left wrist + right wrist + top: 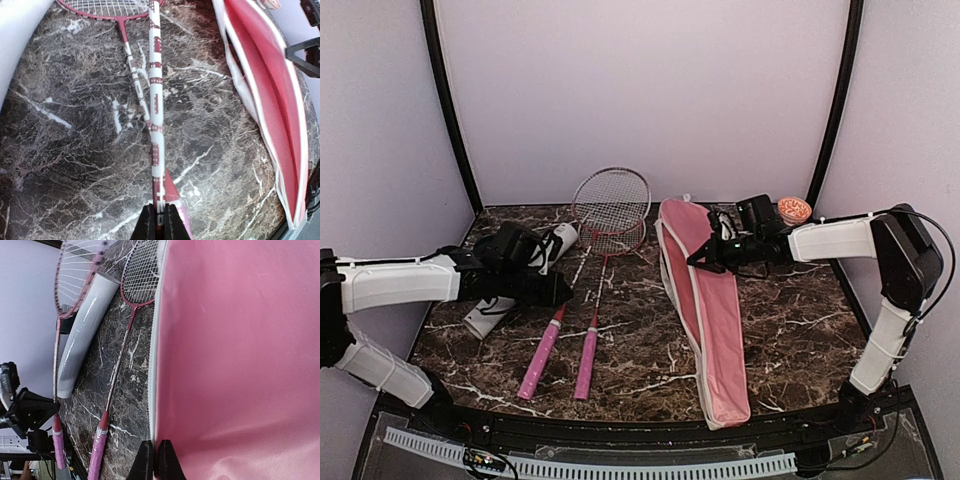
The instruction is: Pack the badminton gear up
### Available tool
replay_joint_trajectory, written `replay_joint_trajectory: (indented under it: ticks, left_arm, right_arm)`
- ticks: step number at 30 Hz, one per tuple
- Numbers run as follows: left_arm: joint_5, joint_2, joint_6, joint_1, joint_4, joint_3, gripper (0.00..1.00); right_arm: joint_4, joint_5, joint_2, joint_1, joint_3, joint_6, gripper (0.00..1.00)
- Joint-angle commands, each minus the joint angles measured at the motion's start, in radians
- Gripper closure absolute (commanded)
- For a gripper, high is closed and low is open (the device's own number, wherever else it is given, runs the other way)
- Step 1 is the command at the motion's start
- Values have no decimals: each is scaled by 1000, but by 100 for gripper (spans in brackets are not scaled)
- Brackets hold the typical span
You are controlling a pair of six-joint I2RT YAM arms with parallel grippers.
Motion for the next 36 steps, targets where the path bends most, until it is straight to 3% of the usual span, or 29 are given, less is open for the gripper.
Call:
replay_joint_trajectory:
  ticks: [1,10,16,26,36]
  left_arm:
    - [-37,-115,-15,-62,-120,-16,100]
    - [-107,-255,-132,-267,-277,-97,100]
    - [-122,-266,-184,-368,-328,-123,100]
    - [-186,-116,-213,-499,-291,-34,100]
    - [-260,100,-276,-500,-106,158,100]
  right_arm:
    - [102,-9,5,-4,-4,50,100]
    - [169,27,21,0,-4,112,100]
    - [196,52,29,0,6,135,100]
    - [222,41,66,32,35,165,100]
    - [244,47,76,95,30,188,100]
